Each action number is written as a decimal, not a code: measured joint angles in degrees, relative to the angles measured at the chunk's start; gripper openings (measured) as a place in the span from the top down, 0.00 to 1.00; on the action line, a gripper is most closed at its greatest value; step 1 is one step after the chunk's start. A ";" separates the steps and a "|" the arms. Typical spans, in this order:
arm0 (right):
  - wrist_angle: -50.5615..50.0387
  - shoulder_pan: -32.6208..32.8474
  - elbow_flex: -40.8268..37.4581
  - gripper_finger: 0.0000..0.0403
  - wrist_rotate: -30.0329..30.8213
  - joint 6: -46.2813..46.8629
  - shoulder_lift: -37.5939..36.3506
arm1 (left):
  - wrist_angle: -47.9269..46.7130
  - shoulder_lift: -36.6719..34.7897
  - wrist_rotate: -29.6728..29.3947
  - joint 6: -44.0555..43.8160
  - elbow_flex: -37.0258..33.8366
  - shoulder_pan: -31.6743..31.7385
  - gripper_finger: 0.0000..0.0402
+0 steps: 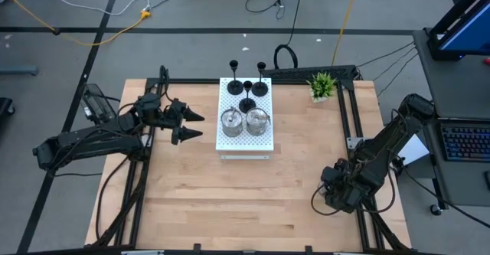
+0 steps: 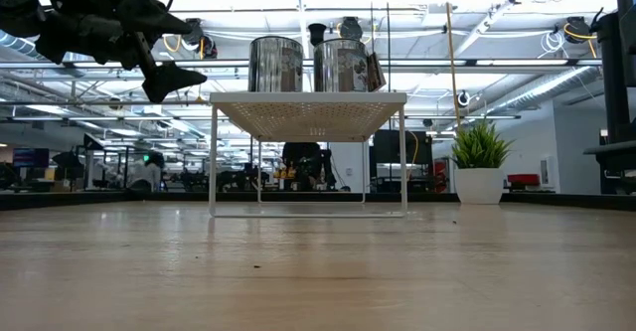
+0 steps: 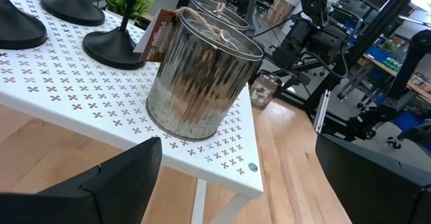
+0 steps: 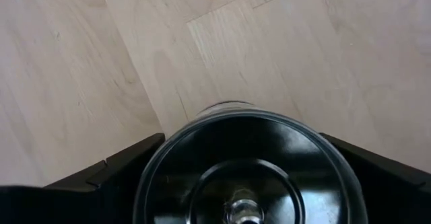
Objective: Pick & Place candle stick holders
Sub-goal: Put the brown scented candle on the shelf
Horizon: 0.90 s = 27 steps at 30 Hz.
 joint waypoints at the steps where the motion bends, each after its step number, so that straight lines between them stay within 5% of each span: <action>1: -0.02 0.00 0.00 0.11 0.00 0.04 0.00 | 0.00 0.00 0.00 0.00 -0.02 0.00 0.01; 16: 0.00 0.00 0.02 0.18 0.15 -0.04 -0.02 | 0.00 0.00 0.00 0.17 0.00 0.00 0.01; 27: -1.13 0.00 0.04 0.13 -3.35 -0.09 -0.04 | 0.01 0.01 0.00 0.52 -0.02 0.00 0.01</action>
